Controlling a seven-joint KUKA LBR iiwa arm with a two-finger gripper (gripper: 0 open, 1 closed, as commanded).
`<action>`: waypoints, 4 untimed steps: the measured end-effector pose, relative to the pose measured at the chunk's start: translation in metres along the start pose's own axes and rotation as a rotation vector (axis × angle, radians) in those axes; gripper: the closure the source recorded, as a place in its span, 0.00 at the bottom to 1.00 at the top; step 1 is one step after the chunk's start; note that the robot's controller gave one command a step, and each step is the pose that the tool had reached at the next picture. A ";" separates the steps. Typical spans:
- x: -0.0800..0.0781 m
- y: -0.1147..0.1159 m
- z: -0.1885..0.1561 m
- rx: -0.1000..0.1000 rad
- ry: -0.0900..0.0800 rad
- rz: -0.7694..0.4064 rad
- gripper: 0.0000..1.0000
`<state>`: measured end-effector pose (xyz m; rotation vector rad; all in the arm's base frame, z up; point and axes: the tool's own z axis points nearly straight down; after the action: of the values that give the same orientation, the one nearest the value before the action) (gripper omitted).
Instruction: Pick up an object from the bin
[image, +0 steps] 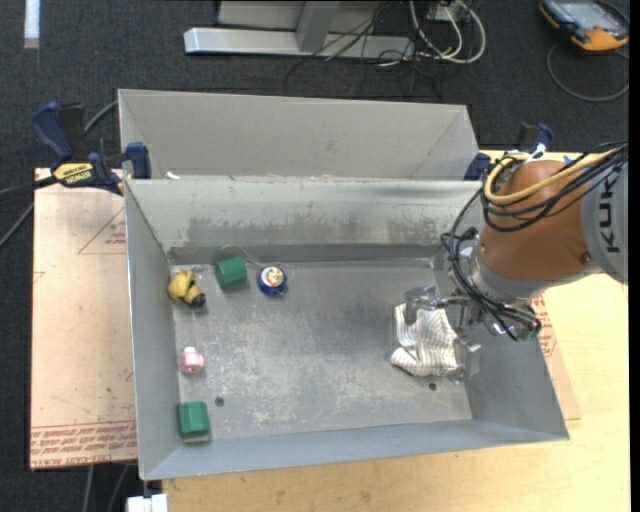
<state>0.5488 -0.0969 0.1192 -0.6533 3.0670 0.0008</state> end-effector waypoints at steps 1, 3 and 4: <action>-0.003 -0.015 0.052 -0.003 0.003 -0.031 0.00; -0.002 -0.012 0.049 0.000 -0.004 -0.392 1.00; 0.004 -0.001 -0.030 -0.004 -0.002 -0.392 1.00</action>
Offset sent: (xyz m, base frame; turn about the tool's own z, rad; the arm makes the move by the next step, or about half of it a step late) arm 0.0061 -0.0104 -0.0492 -0.3952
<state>0.5459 -0.0994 0.1490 -1.2377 2.8804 0.0049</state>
